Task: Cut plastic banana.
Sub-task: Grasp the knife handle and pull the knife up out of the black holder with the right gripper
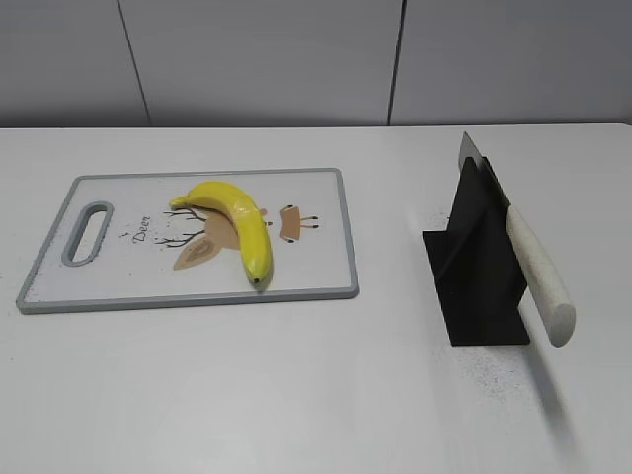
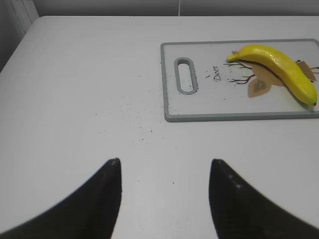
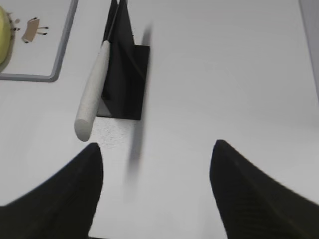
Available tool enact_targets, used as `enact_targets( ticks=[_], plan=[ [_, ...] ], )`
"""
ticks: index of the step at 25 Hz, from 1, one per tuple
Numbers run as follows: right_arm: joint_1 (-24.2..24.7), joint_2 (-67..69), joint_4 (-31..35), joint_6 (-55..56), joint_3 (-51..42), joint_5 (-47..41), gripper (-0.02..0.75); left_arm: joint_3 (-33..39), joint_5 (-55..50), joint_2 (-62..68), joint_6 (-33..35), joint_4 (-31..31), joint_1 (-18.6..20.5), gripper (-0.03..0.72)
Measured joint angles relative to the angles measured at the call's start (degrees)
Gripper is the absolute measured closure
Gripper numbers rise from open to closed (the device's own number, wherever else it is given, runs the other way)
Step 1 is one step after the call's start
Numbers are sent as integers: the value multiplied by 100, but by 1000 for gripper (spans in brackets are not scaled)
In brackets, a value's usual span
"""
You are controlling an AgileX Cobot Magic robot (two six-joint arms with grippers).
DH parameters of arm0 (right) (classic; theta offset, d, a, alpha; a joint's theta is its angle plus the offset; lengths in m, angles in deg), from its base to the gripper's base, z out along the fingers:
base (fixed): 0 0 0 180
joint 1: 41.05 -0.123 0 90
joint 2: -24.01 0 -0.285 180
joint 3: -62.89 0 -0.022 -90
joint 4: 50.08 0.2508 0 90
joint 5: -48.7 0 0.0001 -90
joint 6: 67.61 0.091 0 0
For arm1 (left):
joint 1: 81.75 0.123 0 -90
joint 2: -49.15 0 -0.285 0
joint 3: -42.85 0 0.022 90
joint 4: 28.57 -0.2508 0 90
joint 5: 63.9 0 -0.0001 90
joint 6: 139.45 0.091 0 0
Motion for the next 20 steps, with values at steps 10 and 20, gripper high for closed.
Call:
enact_targets(
  ticks=[10, 20],
  plan=[
    [-1456, 2434, -441, 1292, 924, -246, 199, 0, 0, 0, 5, 0, 0, 163],
    [-1483, 4549, 58, 1186, 1156, -38, 199, 0, 0, 0, -3, 0, 0, 165]
  ],
)
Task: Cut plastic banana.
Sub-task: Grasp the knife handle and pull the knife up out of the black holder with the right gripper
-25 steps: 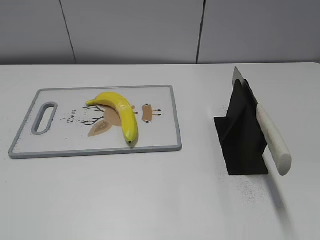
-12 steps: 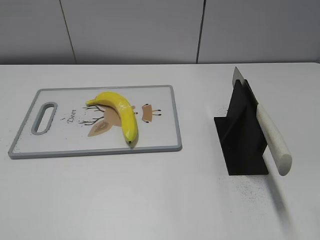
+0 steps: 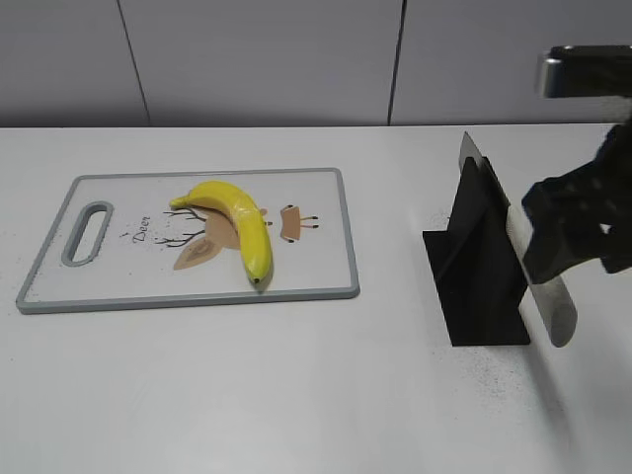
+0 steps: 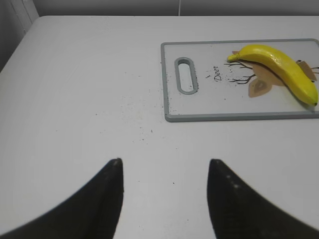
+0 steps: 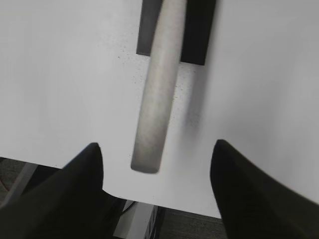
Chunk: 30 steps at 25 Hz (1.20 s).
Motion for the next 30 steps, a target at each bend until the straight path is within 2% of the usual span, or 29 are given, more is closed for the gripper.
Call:
enact_targets(
  ticks=[4, 12, 14, 15, 16, 17, 30],
  plan=[
    [0, 566, 68, -36, 0, 374, 199, 0, 0, 0, 0, 0, 0, 165],
    [0, 1366, 96, -57, 0, 420, 207, 0, 0, 0, -1, 0, 0, 165],
    [0, 1437, 96, -34, 0, 420, 274, 0, 0, 0, 4, 0, 0, 165],
    [0, 1449, 96, 27, 0, 399, 344, 0, 0, 0, -2, 0, 0, 166],
    [0, 1451, 83, 115, 0, 375, 468, 0, 0, 0, -2, 0, 0, 166],
    [0, 1451, -3, 322, 0, 335, 546, 0, 0, 0, 12, 0, 0, 167],
    [-1, 1434, -30, 619, 3, 330, 546, 0, 0, 0, -2, -1, 0, 185]
  ],
)
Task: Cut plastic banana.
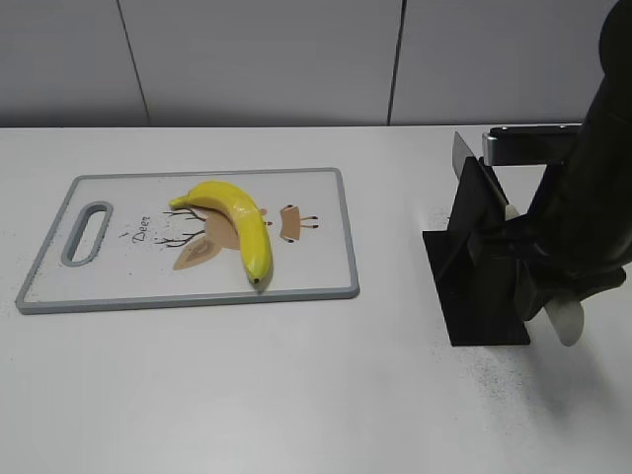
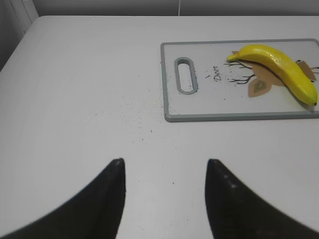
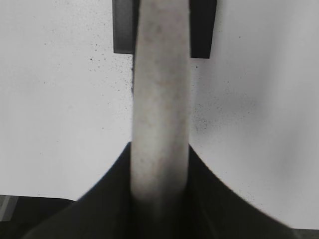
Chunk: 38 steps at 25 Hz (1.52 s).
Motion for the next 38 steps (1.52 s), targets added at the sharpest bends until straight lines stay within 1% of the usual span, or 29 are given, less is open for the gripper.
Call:
enact_targets(
  ticks=[6, 11, 17, 27, 30, 35, 38],
  plan=[
    [0, -241, 17, 8, 11, -75, 546, 0, 0, 0, 14, 0, 0, 197],
    [0, -514, 21, 28, 234, -267, 547, 0, 0, 0, 11, 0, 0, 198],
    [0, -807, -23, 81, 569, -557, 547, 0, 0, 0, 5, 0, 0, 198],
    [0, -1140, -187, 41, 1302, -748, 547, 0, 0, 0, 9, 58, 0, 198],
    [0, -1140, -215, -393, 1486, -806, 547, 0, 0, 0, 14, 86, 0, 198],
    [0, -1114, -235, -1973, 1935, -1121, 547, 0, -9, 92, 12, 315, 0, 208],
    [6, -938, -235, -2558, 2331, -1269, 547, -16, -22, 529, 13, 380, 0, 212]
  ],
)
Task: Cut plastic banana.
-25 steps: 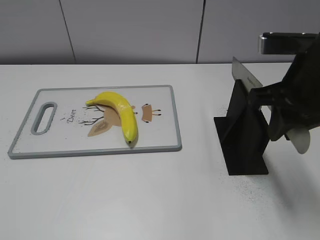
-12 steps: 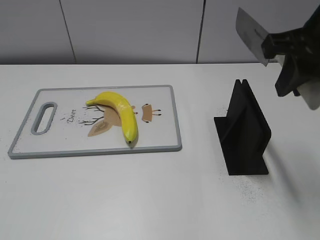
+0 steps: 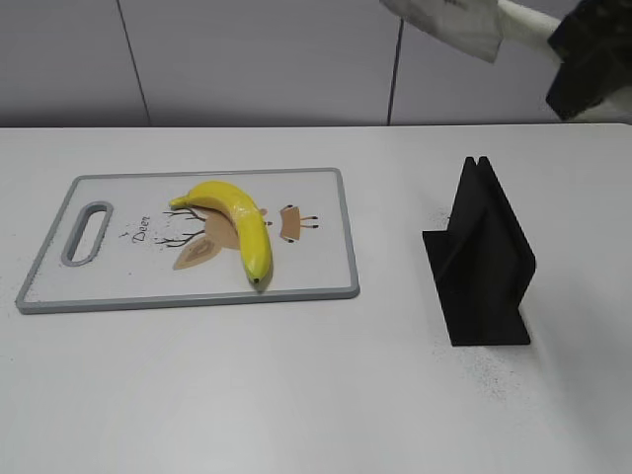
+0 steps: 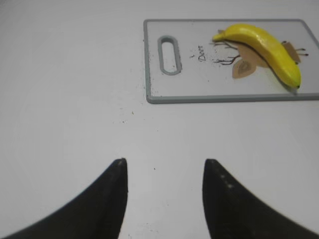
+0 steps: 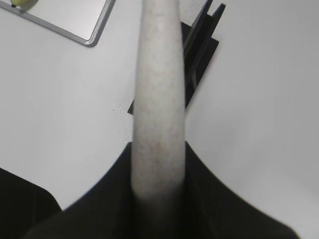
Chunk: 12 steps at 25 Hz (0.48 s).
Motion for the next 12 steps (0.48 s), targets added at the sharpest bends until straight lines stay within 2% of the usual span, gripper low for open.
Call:
enact_targets(
  ticks=[8, 12],
  plan=[
    [0, 718, 15, -1459, 917, -5, 547, -825, 406, 1634, 932, 466, 0, 205],
    [0, 1074, 119, -2669, 1185, -5, 547, -1493, 506, 2579, 1422, 514, 0, 139]
  ],
)
